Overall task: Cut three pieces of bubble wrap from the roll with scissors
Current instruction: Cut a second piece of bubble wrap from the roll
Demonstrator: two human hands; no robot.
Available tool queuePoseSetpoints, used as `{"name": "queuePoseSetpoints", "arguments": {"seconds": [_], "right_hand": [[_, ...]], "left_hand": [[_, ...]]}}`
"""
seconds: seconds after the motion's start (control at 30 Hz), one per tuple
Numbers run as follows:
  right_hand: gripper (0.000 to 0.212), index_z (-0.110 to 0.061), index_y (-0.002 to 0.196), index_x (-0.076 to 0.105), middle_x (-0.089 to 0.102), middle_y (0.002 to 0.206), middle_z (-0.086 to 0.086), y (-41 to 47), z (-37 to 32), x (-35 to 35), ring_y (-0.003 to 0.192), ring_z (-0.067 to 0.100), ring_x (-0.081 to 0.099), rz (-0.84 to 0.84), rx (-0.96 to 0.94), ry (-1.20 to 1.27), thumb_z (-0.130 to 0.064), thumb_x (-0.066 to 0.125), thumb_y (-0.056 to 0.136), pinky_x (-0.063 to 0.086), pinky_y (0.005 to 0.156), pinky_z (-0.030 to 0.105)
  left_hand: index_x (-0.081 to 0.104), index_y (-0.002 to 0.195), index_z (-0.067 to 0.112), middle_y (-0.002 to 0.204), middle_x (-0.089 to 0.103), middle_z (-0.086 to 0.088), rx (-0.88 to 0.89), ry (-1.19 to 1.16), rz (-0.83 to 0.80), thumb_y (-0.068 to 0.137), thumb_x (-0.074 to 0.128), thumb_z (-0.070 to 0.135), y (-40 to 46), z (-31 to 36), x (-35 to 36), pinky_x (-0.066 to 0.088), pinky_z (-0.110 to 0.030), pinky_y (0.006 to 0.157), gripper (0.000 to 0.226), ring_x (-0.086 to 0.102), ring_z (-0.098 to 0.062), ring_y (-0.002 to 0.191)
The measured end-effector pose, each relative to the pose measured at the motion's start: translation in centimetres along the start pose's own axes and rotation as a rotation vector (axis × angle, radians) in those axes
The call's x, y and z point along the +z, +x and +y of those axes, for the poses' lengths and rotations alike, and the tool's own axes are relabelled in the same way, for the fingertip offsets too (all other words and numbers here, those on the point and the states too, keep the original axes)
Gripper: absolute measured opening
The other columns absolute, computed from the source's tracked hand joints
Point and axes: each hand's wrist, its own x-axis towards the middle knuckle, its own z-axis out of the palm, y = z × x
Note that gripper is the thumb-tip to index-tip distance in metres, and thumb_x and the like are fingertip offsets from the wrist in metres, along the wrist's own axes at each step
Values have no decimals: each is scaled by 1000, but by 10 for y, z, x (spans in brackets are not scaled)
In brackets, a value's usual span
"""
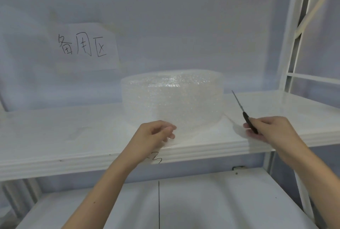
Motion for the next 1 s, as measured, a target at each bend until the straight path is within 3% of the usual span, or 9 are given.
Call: {"name": "queuePoseSetpoints", "arguments": {"seconds": [0.1, 0.23, 0.3, 0.43, 0.5, 0.57, 0.67, 0.8, 1.0], "right_hand": [[16, 8, 86, 69, 69, 84, 19, -29, 7, 19, 63, 18, 70, -216, 161, 440, -7, 62, 88, 60, 62, 20], [32, -4, 72, 65, 68, 76, 14, -67, 13, 53, 61, 21, 67, -526, 232, 540, -33, 77, 70, 57, 53, 31], [27, -2, 75, 67, 69, 80, 14, -81, 16, 67, 64, 22, 66, -611, 250, 533, -29, 73, 76, 56, 53, 32], [22, 1, 78, 70, 62, 77, 15, -97, 31, 87, 65, 21, 63, -710, 310, 420, -19, 79, 74, 55, 56, 31], [26, -3, 69, 65, 59, 76, 15, -102, 39, 92, 63, 24, 60, -753, 365, 414, -25, 78, 76, 53, 53, 34], [36, -7, 59, 55, 59, 72, 12, -105, 45, 98, 60, 27, 58, -792, 433, 394, -39, 64, 74, 51, 50, 33], [45, -8, 54, 48, 58, 70, 11, -104, 53, 105, 57, 28, 58, -829, 495, 351, -50, 58, 67, 51, 50, 33], [48, -10, 58, 49, 58, 73, 9, -98, 53, 110, 60, 27, 58, -870, 422, 370, -56, 55, 70, 51, 51, 32], [53, -12, 66, 50, 58, 77, 6, -87, 41, 118, 67, 26, 57, -909, 247, 399, -64, 59, 70, 51, 54, 34]], "left_hand": [[75, 99, 22, 85, 78, 1, -1, 1, -25, 96, 60, 24, 0, 2, 3, 52, -16, 71, 16, 66, -3, 73], [76, 99, 27, 80, 73, 8, -14, 69, -75, 90, 69, 24, -1, 0, -2, 52, -27, 83, 12, 71, -14, 84], [76, 100, 31, 79, 71, 12, -25, 105, -114, 87, 73, 25, -2, -1, -5, 50, -24, 85, 15, 69, -6, 83], [77, 96, 28, 92, 79, 6, -43, 97, -105, 85, 74, 23, -2, -1, -6, 52, -28, 94, 12, 73, -7, 94], [76, 95, 19, 89, 80, 2, -60, 63, -94, 88, 71, 18, -3, 0, -5, 54, -33, 96, 9, 74, -11, 93], [75, 94, 13, 88, 80, -3, -76, 19, -85, 89, 69, 15, -2, 0, -4, 54, -36, 96, 8, 75, -15, 92], [73, 95, 8, 84, 79, -6, -74, -22, -84, 90, 69, 14, -2, 1, -4, 54, -32, 92, 9, 76, -18, 91], [71, 89, 8, 77, 78, -4, -57, -20, -84, 89, 67, 11, -3, 3, -2, 53, -22, 83, 5, 76, -21, 88], [73, 89, 6, 80, 78, -2, -60, -29, -91, 89, 69, 15, -2, 3, -5, 55, -29, 89, 10, 74, -29, 93]]}}
